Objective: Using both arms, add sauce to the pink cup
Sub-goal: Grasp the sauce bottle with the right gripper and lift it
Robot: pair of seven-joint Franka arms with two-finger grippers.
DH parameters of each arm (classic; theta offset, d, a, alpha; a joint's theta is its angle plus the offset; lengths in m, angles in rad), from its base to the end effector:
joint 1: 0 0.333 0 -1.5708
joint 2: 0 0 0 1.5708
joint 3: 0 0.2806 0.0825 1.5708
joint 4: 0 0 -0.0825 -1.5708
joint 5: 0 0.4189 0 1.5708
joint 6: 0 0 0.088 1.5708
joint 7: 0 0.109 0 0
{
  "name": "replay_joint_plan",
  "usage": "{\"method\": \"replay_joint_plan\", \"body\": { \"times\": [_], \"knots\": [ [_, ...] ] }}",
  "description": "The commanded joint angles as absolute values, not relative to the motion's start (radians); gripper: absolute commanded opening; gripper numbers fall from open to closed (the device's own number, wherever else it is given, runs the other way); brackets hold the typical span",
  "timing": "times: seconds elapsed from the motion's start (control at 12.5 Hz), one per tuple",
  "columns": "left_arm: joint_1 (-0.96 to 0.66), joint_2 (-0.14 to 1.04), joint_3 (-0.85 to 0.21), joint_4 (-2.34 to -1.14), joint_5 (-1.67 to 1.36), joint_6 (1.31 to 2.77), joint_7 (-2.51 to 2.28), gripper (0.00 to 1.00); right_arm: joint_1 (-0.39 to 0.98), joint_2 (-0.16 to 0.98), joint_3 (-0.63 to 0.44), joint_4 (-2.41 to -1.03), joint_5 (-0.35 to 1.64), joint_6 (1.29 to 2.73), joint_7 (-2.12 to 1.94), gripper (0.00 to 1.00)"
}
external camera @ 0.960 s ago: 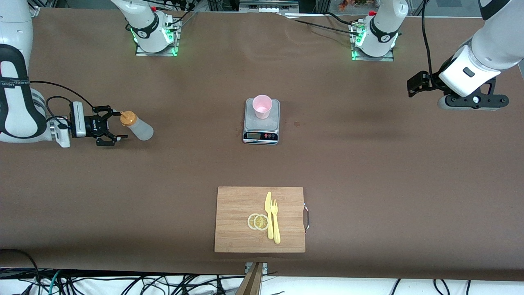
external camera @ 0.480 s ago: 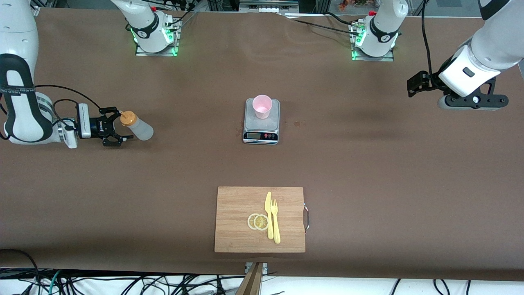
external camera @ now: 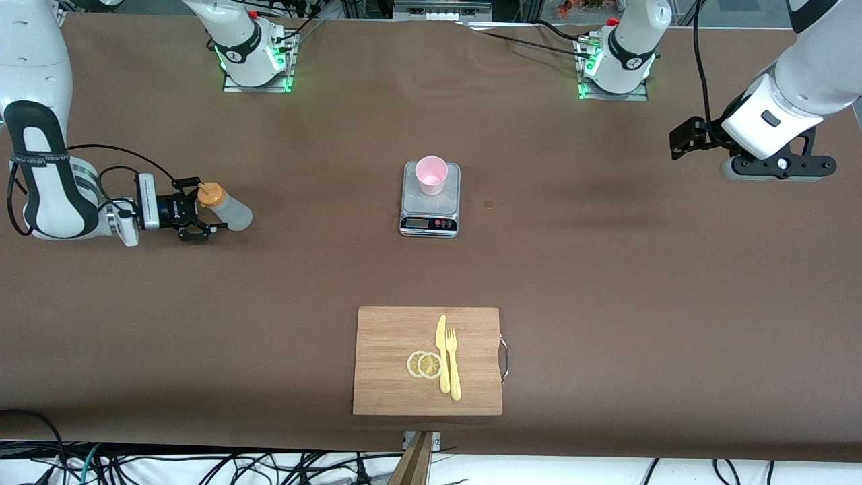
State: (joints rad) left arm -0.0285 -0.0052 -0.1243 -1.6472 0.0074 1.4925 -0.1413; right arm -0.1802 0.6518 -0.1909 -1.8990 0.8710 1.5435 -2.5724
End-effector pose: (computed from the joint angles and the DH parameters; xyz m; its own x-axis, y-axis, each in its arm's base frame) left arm 0.5689 -0.0869 0.5456 0.9892 -0.0092 -0.1464 -0.0135 -0.9995 -0.0289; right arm 0.5174 -0.1178 0.0899 0.0262 0.4513 0.8920 0.9591 0.2401 -0.1496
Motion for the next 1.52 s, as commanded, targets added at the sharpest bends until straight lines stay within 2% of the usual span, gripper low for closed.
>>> {"method": "replay_joint_plan", "body": {
  "times": [0.0,0.24,0.32,0.64,0.8,0.96,1.44],
  "knots": [
    [-0.028,-0.012,-0.123,-1.652,-0.012,1.491,-0.13,1.0,-0.179,0.653,-0.184,-1.902,0.891,1.529,-2.589,0.94],
    [-0.028,-0.012,-0.124,-1.652,-0.012,1.491,-0.13,1.0,-0.179,0.66,-0.166,-1.902,0.891,1.526,-2.591,0.89],
    [-0.026,-0.012,-0.124,-1.652,-0.012,1.491,-0.13,1.0,-0.179,0.66,-0.164,-1.902,0.891,1.528,-2.591,0.85],
    [-0.028,-0.012,-0.124,-1.652,-0.012,1.491,-0.13,1.0,-0.179,0.66,-0.158,-1.902,0.891,1.526,-2.599,0.55],
    [-0.028,-0.012,-0.124,-1.652,-0.012,1.491,-0.13,1.0,-0.179,0.66,-0.16,-1.902,0.891,1.526,-2.599,0.46],
    [-0.028,-0.012,-0.124,-1.652,-0.012,1.491,-0.13,1.0,-0.179,0.66,-0.16,-1.901,0.89,1.526,-2.599,0.41],
    [-0.028,-0.012,-0.123,-1.652,-0.012,1.491,-0.13,1.0,-0.144,0.6,-0.16,-1.894,0.887,1.526,-2.543,0.36]
  ]
}}
